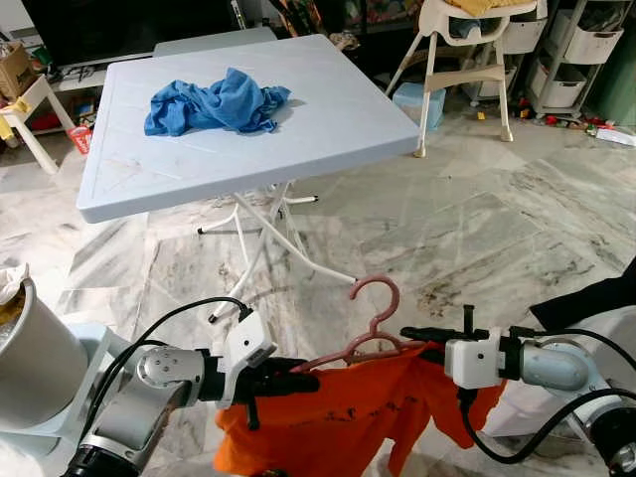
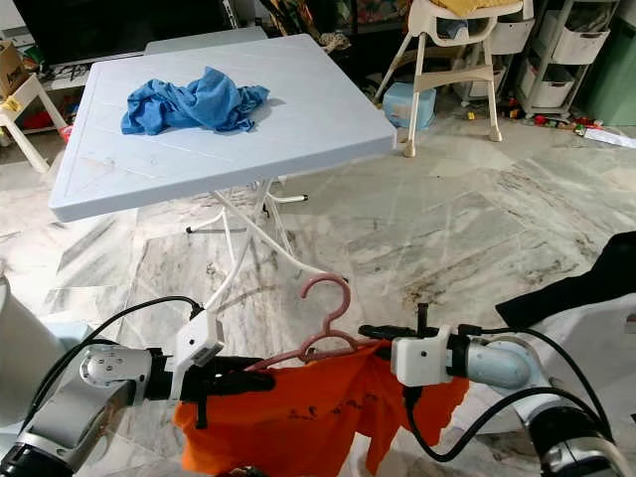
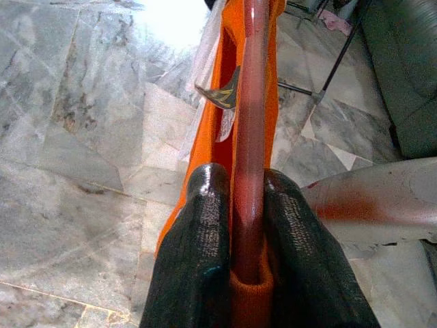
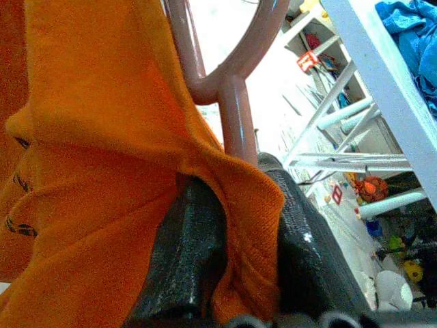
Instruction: Hang hanger
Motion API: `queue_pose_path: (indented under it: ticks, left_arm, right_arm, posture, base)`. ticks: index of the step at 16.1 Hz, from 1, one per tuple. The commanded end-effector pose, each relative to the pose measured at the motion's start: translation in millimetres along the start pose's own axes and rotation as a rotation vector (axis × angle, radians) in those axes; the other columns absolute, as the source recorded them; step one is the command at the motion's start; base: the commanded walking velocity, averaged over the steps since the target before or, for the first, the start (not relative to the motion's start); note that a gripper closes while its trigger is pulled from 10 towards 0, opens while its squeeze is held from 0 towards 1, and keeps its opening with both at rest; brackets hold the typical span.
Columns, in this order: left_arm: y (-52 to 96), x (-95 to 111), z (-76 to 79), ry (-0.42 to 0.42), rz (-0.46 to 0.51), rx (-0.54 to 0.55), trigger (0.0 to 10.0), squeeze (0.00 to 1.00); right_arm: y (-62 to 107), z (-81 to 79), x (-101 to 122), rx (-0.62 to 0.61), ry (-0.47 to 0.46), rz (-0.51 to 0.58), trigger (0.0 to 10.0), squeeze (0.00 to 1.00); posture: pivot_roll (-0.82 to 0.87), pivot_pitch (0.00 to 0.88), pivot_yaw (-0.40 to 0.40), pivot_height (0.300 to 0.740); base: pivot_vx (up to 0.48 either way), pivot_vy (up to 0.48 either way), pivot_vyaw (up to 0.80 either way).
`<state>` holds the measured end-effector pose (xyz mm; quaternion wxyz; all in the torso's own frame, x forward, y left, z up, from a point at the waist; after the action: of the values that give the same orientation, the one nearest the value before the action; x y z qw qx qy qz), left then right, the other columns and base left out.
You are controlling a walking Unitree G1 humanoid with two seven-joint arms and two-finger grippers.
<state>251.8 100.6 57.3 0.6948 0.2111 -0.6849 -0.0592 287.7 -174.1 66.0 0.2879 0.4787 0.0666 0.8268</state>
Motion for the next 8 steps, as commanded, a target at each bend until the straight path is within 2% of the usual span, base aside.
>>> queue_pose_path:
  ticks: [1, 3, 5, 7, 8]
  left_arm:
    - [-0.2, 2, 2.9, -0.009, 0.002, -0.01, 0.0, 0.0]
    - [-3.5, 1, 6.6, -0.003, 0.005, -0.015, 0.0, 0.0]
    - [-4.8, -2, 9.7, 0.004, -0.001, -0.025, 0.0, 0.0]
    - [-5.0, -5, 10.3, 0.01, -0.005, -0.028, 0.0, 0.0]
    - [-4.5, -6, 9.1, 0.01, -0.01, -0.022, 0.0, 0.0]
  right_arm:
    - [-6.6, 10.8, 10, -0.034, -0.001, 0.046, 10.0, 0.0]
    - [-11.7, 19.4, 15, -0.07, -0.034, 0.071, 10.0, 0.0]
    - [-13.7, 24.1, 19, -0.093, -0.025, 0.087, 10.0, 0.0]
    - [-13.8, 27.1, 14, -0.116, -0.067, 0.054, 10.0, 0.0]
    - [-13.3, 14.2, 3, -0.022, -0.219, 0.003, 10.0, 0.0]
  posture:
    - [-0.11, 0.047, 0.086, 0.74]
    - [-0.11, 0.049, 0.09, 0.74]
    - [-0.11, 0.05, 0.092, 0.74]
    - [-0.11, 0.052, 0.094, 0.74]
    - [-0.11, 0.053, 0.095, 0.74]
  base:
    - [0.0, 0.0, 0.0]
    - [0.0, 0.0, 0.0]
    - [0.0, 0.0, 0.0]
    - [0.0, 0.0, 0.0]
    - [0.0, 0.0, 0.0]
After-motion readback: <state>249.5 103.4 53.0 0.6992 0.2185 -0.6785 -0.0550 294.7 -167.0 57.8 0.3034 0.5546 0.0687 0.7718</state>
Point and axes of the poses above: a point about 5 cm out from each wrist's last joint towards the gripper, its own y axis pointing back from the gripper into the wrist, its own x axis along the axis of the wrist's last joint, z = x × y, the point moved 4 cm from there along -y, pointing out of the wrist towards the gripper, and after that the axes turned 11 degrees about -y, right-handed, at the moved point
